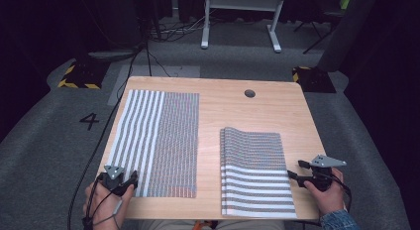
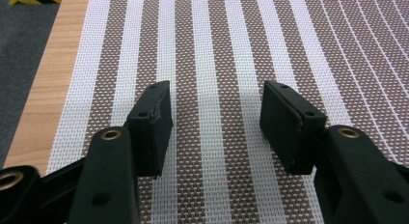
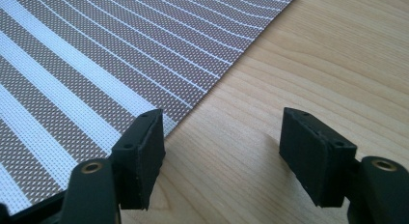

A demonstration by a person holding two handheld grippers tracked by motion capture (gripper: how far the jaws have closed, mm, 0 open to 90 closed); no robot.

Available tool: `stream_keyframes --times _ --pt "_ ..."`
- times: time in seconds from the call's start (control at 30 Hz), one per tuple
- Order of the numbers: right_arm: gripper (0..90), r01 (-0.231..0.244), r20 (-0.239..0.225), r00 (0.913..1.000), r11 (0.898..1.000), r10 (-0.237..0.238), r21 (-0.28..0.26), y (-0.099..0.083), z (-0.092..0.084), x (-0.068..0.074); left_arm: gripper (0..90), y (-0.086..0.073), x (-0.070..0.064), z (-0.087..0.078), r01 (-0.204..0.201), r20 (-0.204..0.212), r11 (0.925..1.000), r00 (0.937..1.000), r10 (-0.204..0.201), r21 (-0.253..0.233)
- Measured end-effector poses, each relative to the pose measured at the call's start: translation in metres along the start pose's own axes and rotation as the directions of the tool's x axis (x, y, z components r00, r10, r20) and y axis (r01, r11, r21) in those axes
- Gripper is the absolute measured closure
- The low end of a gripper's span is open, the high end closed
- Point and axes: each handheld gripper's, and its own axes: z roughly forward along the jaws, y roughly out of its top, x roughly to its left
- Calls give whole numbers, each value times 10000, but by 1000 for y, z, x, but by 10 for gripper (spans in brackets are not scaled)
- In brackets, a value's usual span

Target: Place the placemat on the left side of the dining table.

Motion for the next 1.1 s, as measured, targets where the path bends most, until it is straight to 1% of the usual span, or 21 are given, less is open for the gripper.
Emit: stream_keyframes --times 0.03,0.2,0.27,0.33,0.37,0.4,0.5,0.53,0.57,0.6,0.63,0.67,0.77,0.8,0.83,0.87,0.9,0.93,0.97,1.03,1.1 --pt "329 3 -2 10000 10000 -3 2 0 0 0 457 -2 -1 -1 31 -42 10000 10000 -32 -88" --pt "328 4 -8 10000 10000 -4 1 0 0 0 456 0 0 -3 -79 128 9999 9999 77 151" --pt "329 -1 -8 10000 10000 1 3 0 0 0 414 2 2 -5 -143 62 9993 9999 141 331" --pt "328 34 0 10000 10000 -34 9 0 0 0 389 4 2 -8 -74 122 9999 9999 72 92" --pt "328 1 -7 10000 10000 -1 3 0 0 0 356 6 3 -12 -178 46 9998 9998 179 -81" --pt "328 21 -1 10000 10000 -21 8 0 0 0 354 9 5 -17 -493 14 9982 9988 493 -340" --pt "328 26 -2 10000 10000 -26 5 0 0 0 314 13 7 -23 -646 -50 9968 9979 644 -465" --pt "328 26 -2 10000 10000 -26 5 0 0 0 314 16 7 -27 -515 -134 9985 9986 513 -192" --pt "328 34 -10 10000 10000 -34 10 0 0 0 273 19 6 -31 -362 -242 9993 9990 365 133" --pt "328 95 9 10000 10000 -95 27 0 0 0 273 22 4 -37 -818 -43 9955 9966 821 472" --pt "328 95 9 10000 10000 -95 27 0 0 0 278 22 4 -37 -818 -43 9955 9966 821 472" --pt "327 2 -20 10000 10000 -2 3 0 0 0 278 24 2 -40 -1004 273 9946 9946 997 256" --pt "326 4 -47 10000 10000 -4 6 0 0 0 327 31 -8 -49 -1154 751 9929 9903 1173 -286" --pt "326 2 -37 10000 10000 -2 6 0 0 0 326 34 -14 -53 -1301 1147 9905 9843 1344 -447" --pt "326 2 -37 10000 10000 -2 6 0 0 0 322 34 -14 -53 -1301 1147 9905 9843 1344 -447" --pt "326 2 -36 10000 10000 -2 4 0 0 0 322 37 -20 -56 -1358 1423 9890 9795 1428 -578" --pt "325 5 -40 10000 10000 -5 4 0 0 0 316 39 -27 -59 -1478 1805 9862 9706 1592 -747" --pt "325 5 -40 10000 10000 -5 4 0 0 0 313 39 -27 -59 -1478 1805 9862 9706 1592 -747" --pt "325 3 -43 10000 10000 -3 4 0 0 0 313 41 -31 -61 -1568 1997 9841 9649 1707 -839" --pt "324 10 -44 10000 10000 -10 4 0 0 0 316 44 -42 -65 -1537 2572 9815 9497 1787 -1146" --pt "324 10 -38 10000 10000 -10 9 0 0 0 314 46 -49 -68 -1689 2798 9775 9393 1986 -1267"
